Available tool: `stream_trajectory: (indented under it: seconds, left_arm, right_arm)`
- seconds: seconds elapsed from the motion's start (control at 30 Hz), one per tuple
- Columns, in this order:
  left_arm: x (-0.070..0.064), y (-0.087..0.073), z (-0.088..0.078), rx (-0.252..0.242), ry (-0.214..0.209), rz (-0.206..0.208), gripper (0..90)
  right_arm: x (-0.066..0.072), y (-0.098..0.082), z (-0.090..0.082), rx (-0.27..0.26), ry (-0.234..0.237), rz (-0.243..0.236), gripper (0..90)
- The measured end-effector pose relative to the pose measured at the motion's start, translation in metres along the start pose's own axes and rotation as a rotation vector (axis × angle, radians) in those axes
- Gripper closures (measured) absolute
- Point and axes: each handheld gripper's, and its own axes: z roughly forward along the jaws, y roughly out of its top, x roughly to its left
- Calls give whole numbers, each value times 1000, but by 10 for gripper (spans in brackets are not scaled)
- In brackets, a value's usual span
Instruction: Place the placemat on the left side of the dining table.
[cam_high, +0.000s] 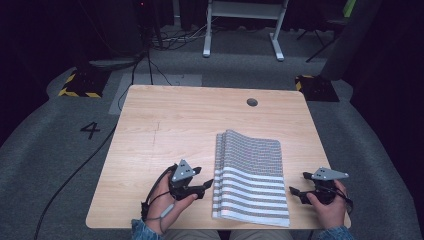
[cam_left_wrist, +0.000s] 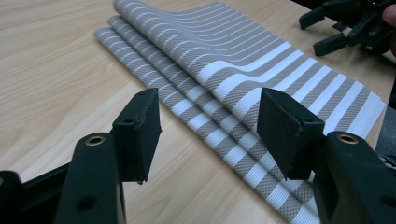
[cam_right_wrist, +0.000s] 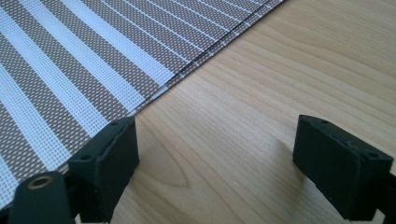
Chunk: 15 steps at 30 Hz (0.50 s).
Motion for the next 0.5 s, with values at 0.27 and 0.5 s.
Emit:
stream_trajectory:
  seconds: [0.27, 0.5]
  left_arm:
    - [-12, 9, 31, 21, -32, -11, 384]
    - [-9, 12, 56, 37, -32, -24, 354]
  right_arm:
    - [1, 4, 5, -7, -7, 8, 143]
    - [1, 6, 7, 0, -7, 1, 142]
